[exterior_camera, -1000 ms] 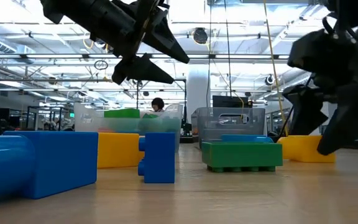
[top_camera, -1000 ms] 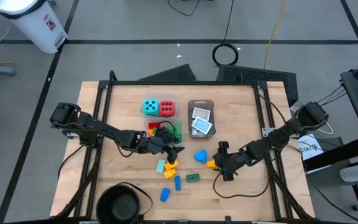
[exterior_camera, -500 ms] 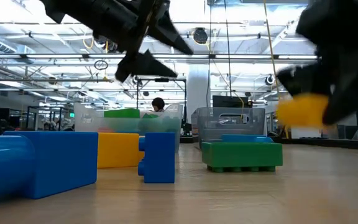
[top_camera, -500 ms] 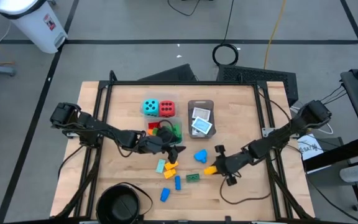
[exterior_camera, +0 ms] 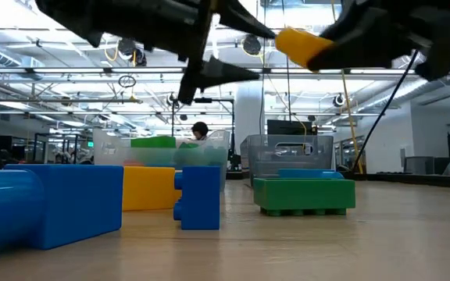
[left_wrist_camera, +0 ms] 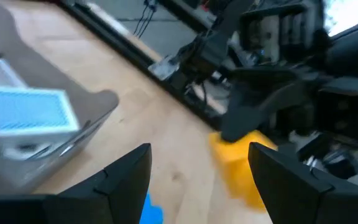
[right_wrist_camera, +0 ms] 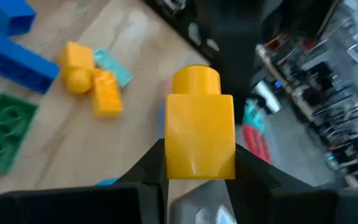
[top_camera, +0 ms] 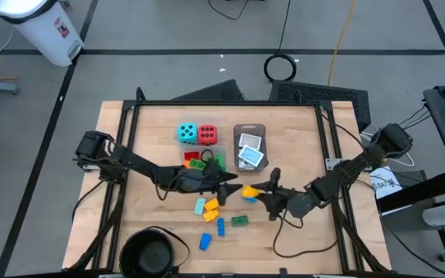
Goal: Pick & Place Toys
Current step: Put the yellow game piece into the bottom transparent bin
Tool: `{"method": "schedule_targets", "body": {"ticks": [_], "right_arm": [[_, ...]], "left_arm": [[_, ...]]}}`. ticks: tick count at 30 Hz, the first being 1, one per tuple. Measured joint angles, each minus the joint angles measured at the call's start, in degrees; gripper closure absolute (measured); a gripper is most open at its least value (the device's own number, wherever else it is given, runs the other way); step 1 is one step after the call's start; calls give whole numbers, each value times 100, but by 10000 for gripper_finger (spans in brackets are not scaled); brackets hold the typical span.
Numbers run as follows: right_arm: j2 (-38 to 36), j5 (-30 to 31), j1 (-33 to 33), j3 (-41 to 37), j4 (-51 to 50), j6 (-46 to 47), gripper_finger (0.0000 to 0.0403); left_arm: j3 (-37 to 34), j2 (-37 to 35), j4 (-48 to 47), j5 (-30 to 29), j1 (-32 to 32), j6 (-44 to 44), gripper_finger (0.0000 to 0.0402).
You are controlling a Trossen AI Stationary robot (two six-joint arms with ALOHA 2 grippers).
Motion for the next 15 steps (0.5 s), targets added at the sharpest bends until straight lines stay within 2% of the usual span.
{"method": "schedule_targets", "body": {"ticks": [9,15], "right_arm": [[14,-14,-400,-7,116,-95,309],[14,-95,-432,-7,290,-78,309]], "left_arm": [[529,556,246,113,-3,368,131],[757,843,204,192,83,222,141]]}}
